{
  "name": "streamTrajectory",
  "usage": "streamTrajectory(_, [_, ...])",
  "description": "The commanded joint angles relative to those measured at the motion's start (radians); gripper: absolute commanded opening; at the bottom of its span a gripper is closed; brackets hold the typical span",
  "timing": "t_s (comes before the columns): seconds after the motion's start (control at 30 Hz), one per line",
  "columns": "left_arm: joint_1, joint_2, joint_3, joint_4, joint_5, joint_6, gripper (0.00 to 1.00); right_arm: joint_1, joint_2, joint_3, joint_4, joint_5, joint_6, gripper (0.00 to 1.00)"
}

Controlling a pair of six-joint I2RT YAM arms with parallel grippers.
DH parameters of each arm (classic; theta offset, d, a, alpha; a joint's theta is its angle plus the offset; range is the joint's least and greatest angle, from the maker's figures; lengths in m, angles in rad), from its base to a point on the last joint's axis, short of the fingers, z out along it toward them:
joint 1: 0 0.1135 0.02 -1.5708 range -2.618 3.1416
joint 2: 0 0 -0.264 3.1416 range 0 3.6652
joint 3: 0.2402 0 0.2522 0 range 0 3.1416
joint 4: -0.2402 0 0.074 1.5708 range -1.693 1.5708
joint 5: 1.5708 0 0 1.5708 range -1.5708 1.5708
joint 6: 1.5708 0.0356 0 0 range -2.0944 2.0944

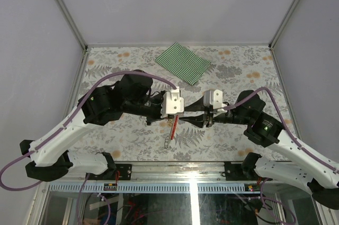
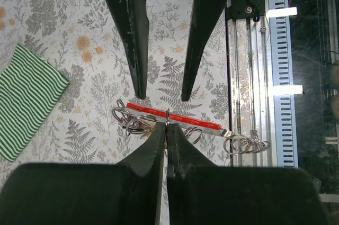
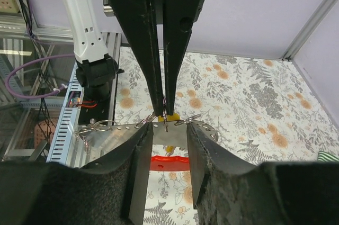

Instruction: Put the keys on the keyring

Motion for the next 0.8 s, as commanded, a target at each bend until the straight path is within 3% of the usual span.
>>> streamTrajectory(0.0, [-0.019,0.003,0.042,0.004,-0.036,0.033,0.0,0.002,0.004,-0.004,0.1,-0.029,0.004,0.39])
streamTrajectory(0.77, [-0.04,0.005,0.048,0.025,-0.052,0.034,0.0,0.003,0.056,0.0,0.062,-0.064,-0.021,0.28])
